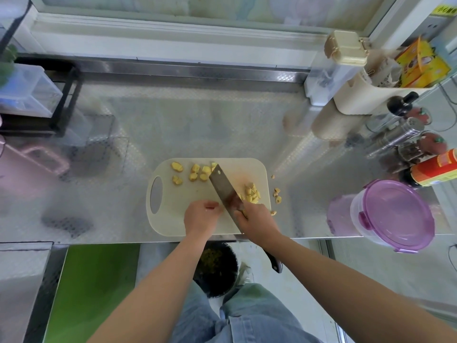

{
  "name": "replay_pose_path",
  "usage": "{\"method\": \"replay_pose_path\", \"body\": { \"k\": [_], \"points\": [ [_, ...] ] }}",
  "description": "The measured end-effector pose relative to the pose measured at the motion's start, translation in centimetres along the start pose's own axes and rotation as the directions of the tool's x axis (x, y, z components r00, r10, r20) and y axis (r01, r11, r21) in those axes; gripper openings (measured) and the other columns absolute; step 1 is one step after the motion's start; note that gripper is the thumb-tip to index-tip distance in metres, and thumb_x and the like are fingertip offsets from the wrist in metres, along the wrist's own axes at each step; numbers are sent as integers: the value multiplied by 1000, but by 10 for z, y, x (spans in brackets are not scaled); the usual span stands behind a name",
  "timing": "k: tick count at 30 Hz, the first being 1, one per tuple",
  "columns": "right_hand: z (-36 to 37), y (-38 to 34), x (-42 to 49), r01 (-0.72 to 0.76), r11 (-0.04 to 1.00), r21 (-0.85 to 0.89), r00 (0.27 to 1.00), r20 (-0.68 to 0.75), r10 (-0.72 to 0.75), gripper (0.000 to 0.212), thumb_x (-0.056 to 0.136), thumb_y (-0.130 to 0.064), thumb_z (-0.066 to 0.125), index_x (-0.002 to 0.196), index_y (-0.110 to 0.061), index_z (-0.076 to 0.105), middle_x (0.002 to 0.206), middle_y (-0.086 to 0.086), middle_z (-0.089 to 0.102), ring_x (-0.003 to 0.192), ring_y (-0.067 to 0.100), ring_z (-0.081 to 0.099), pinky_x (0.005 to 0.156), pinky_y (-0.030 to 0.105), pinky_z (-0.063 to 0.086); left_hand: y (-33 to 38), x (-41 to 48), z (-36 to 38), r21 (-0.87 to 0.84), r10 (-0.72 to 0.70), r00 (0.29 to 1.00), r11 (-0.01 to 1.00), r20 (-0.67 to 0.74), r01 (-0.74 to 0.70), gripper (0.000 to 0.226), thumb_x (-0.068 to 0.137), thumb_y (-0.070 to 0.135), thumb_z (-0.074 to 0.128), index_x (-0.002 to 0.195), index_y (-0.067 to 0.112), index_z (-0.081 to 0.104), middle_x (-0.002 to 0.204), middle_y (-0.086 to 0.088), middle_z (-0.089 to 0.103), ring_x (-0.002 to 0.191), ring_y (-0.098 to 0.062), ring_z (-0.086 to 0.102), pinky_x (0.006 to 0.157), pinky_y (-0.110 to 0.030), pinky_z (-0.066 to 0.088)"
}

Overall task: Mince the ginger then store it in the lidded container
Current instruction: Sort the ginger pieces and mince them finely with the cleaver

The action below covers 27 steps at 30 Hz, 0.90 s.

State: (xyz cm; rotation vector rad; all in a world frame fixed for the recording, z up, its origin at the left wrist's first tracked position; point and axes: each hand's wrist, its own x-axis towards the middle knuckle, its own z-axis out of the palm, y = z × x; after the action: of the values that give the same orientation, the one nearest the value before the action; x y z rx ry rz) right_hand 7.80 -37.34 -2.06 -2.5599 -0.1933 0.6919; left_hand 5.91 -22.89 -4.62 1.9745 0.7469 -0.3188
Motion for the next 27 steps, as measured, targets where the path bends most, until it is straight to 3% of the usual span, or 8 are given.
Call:
{"method": "replay_pose_path", "body": {
  "k": [3, 6, 11, 15, 18, 21, 27],
  "points": [
    [-3, 1, -3, 3, 994, 105, 999, -48, 2, 27, 95, -27, 46, 77, -8, 47, 75, 17, 59, 68, 33, 55, 60, 40, 47, -3, 0, -6, 117, 26, 991, 993, -130, -11, 16, 89, 23, 61, 96, 17, 74, 97, 0, 72, 93, -21, 64, 75, -27, 44],
    [-3, -3, -4, 33, 994, 102, 999, -35, -29, 25, 94, -26, 47, 72, -13, 48, 72, 15, 58, 67, 31, 53, 58, 37, 42, -9, -2, -12, 205, 46, 975, 979, -216, -1, 19, 93, 18, 54, 101, 14, 70, 100, -1, 69, 96, -23, 61, 73, -26, 39],
    [14, -5, -5, 98, 995, 15, 993, 64, -99, 26, 92, -26, 46, 70, -15, 39, 61, 5, 45, 61, 28, 48, 49, 31, 29, -18, 3, -8, 276, 79, 987, 960, -140, -38, 17, 88, 17, 57, 100, 12, 68, 100, -4, 69, 100, -28, 60, 83, -32, 43],
    [11, 7, -10, 38, 999, 20, 999, 33, -39, 27, 93, -25, 45, 68, -19, 38, 60, 3, 45, 61, 27, 49, 54, 31, 36, -24, 2, -7, 386, 135, 989, 917, -67, -99, 25, 82, 26, 71, 102, 15, 61, 105, -2, 61, 106, -24, 51, 91, -31, 34],
    [2, 17, -15, -36, 998, 59, 999, -8, 36, 19, 94, -24, 44, 83, -12, 51, 67, 7, 57, 59, 26, 57, 52, 31, 45, -27, -1, -8, 463, 165, 985, 877, -42, -127, 33, 78, 25, 74, 102, 15, 54, 104, -1, 56, 103, -22, 46, 90, -30, 31],
    [-4, 22, -18, -97, 989, 108, 993, -57, 104, 24, 95, -25, 42, 91, -6, 56, 75, 14, 61, 60, 31, 63, 56, 40, 55, -29, -2, -7, 503, 159, 986, 857, -48, -114, 35, 76, 24, 74, 100, 16, 50, 106, -3, 54, 101, -22, 45, 86, -28, 30],
    [5, 9, -25, -91, 985, 146, 993, -65, 102, 25, 95, -26, 45, 83, -5, 50, 74, 17, 59, 63, 35, 62, 59, 47, 56, -37, -4, -12, 535, 148, 989, 837, -13, -118, 36, 74, 26, 73, 94, 19, 44, 105, -3, 55, 100, -22, 46, 83, -27, 29]
  ]
}}
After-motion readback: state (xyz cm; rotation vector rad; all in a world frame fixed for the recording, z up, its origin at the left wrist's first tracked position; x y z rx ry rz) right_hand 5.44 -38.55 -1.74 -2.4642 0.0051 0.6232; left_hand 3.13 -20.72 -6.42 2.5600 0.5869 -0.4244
